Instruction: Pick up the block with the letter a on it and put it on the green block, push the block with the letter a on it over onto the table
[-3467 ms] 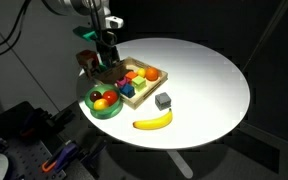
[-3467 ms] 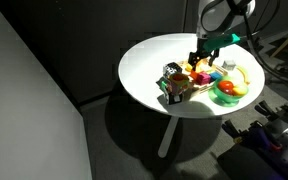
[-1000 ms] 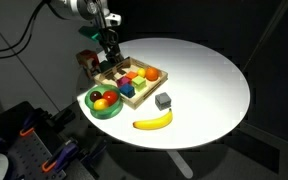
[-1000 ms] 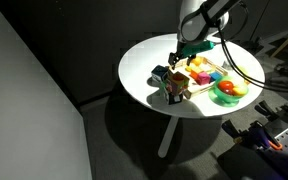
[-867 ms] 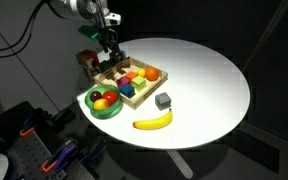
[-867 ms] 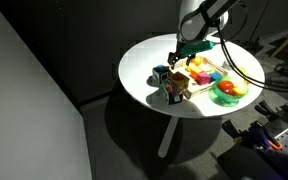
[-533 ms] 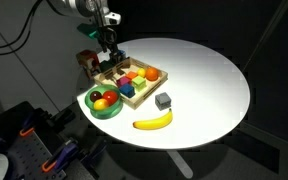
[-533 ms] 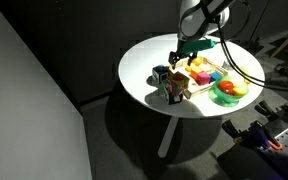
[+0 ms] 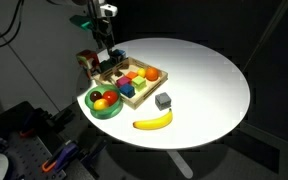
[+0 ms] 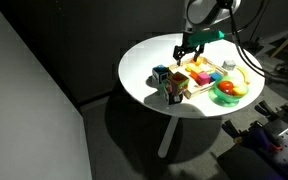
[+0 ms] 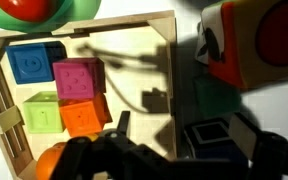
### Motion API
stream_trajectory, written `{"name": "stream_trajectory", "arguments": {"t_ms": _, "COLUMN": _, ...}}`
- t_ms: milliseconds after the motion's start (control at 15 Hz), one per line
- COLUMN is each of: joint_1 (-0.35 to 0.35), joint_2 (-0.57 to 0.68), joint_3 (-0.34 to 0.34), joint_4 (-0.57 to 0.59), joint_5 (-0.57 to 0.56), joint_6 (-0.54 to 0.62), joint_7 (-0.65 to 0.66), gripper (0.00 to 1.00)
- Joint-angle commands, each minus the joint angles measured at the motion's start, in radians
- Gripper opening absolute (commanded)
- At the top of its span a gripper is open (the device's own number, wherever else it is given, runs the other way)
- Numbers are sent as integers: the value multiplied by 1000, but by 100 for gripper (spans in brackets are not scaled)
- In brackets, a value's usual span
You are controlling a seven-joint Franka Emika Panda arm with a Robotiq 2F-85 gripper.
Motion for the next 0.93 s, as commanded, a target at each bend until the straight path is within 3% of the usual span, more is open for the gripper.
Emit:
{"name": "stream_trajectory", "arguments": {"t_ms": 0, "joint_1": -17, "joint_2": -96, "joint_3": 6, "joint_4": -73, "joint_5": -2, "joint_6": -34, "joint_7": 17, "gripper": 100}}
{"name": "stream_trajectory", "arguments": {"t_ms": 867, "joint_1": -69, "joint_2": -300, "joint_3": -9, "joint_4": -205, "joint_5": -60, "joint_6": -224, "joint_7": 66, "gripper": 100}}
